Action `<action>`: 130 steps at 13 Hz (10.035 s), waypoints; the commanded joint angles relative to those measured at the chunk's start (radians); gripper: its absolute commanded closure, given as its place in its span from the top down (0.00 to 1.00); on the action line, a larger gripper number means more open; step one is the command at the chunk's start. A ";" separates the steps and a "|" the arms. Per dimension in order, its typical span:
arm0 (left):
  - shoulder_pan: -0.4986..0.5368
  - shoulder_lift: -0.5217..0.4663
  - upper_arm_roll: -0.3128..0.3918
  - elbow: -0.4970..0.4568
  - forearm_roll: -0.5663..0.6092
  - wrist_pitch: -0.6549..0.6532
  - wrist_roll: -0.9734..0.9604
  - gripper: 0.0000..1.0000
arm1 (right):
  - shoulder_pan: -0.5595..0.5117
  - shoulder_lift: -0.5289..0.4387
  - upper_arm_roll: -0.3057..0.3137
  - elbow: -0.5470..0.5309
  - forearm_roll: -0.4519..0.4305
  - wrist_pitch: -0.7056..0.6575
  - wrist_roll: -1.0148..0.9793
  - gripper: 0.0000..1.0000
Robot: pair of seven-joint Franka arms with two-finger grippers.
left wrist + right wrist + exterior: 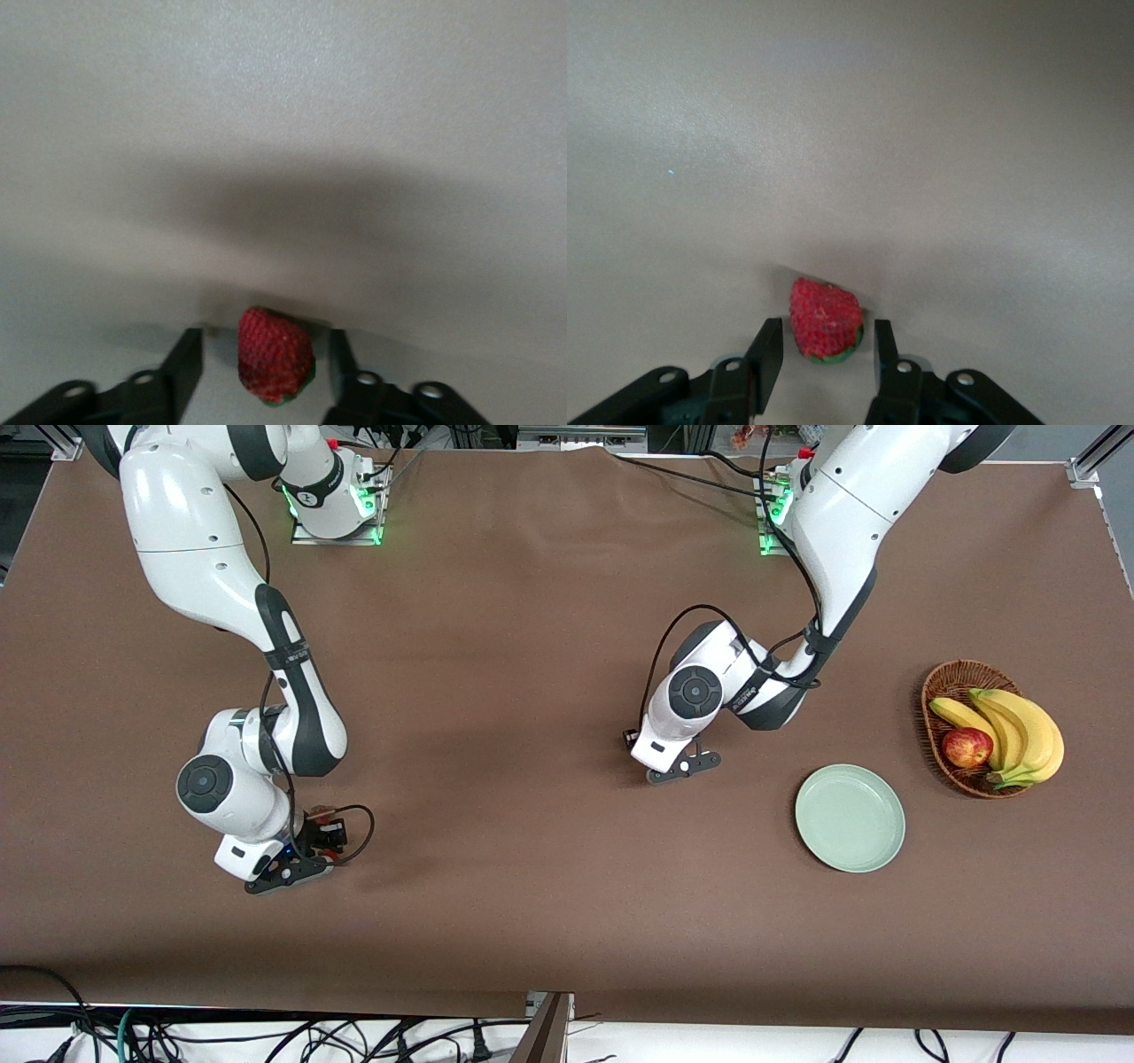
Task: Collect all strawberries into plate
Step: 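Carry the strawberry over the plate with the left gripper while the right gripper carries another, then release the strawberry onto the plate while the right gripper sets another mid-table, then grasp the second strawberry with the left gripper while the right gripper reaches the last, then carry the strawberry to the plate with the left gripper while the right gripper grasps another, then set the last strawberry mid-table with the right gripper while the left gripper releases, then grasp the last strawberry with the left gripper while the right gripper returns to rest, then lower the strawberry onto the plate and open the left gripper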
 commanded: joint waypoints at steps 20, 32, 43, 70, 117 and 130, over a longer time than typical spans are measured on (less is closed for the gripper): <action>0.439 -0.045 0.008 0.103 0.175 -0.206 0.977 0.12 | 0.278 -0.066 0.049 0.049 0.012 -0.132 0.712 0.17; 0.437 -0.116 -0.047 0.273 0.024 -0.559 1.023 1.00 | 0.634 0.099 0.081 0.147 0.004 0.224 1.572 0.75; 0.211 -0.045 -0.095 0.163 -0.118 -0.305 0.472 1.00 | 0.259 -0.132 0.066 0.130 0.010 -0.342 0.765 0.91; 0.152 -0.115 0.009 0.158 0.002 -0.195 0.388 0.06 | 0.011 -0.123 -0.008 -0.160 0.015 -0.121 0.070 0.15; -0.118 0.115 0.131 0.218 -0.044 0.192 0.164 0.66 | -0.071 -0.798 0.079 -0.152 -0.069 -0.821 0.311 1.00; 0.003 -0.074 0.129 0.220 -0.043 -0.204 0.348 0.00 | -0.385 -0.844 0.385 -0.195 -0.113 -0.795 0.321 1.00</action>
